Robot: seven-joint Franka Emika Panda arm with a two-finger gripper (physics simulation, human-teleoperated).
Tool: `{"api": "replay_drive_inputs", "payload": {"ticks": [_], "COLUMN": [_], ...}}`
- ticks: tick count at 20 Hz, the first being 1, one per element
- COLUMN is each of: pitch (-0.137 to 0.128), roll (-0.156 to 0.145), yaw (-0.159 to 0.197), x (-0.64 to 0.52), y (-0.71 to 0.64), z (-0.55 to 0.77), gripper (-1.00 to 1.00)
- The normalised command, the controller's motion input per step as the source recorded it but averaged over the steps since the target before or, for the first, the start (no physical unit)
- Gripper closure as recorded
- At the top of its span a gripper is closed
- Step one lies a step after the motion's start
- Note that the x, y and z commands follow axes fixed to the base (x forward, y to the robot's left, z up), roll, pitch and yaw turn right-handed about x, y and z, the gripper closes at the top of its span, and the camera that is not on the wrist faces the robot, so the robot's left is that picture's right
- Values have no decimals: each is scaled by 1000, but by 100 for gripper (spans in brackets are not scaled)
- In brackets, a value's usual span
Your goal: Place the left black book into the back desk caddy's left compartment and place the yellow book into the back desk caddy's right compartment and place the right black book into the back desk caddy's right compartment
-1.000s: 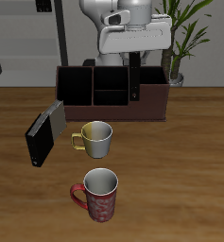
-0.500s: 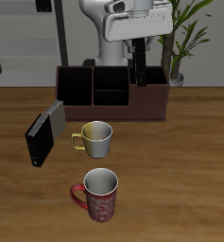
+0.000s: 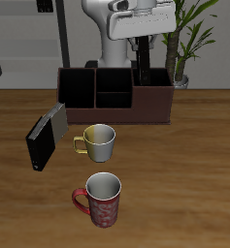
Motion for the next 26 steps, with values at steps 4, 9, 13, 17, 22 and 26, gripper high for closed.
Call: {"api": "replay_drive_inputs", "payload": {"ticks": [4, 9, 13, 17, 22, 26], "pitch": [31, -18, -15, 0, 20, 4], "roll": [-9, 4, 20, 19, -20, -67], "yaw": [-36, -8, 15, 11, -6, -44], "x": [-127, -313, -333, -281, -178, -23], "y": [-112, -159, -255, -329, -542, -525], "z": [-11, 97, 91, 7, -36, 46], "gripper": [100, 100, 100, 100, 100, 100]}}
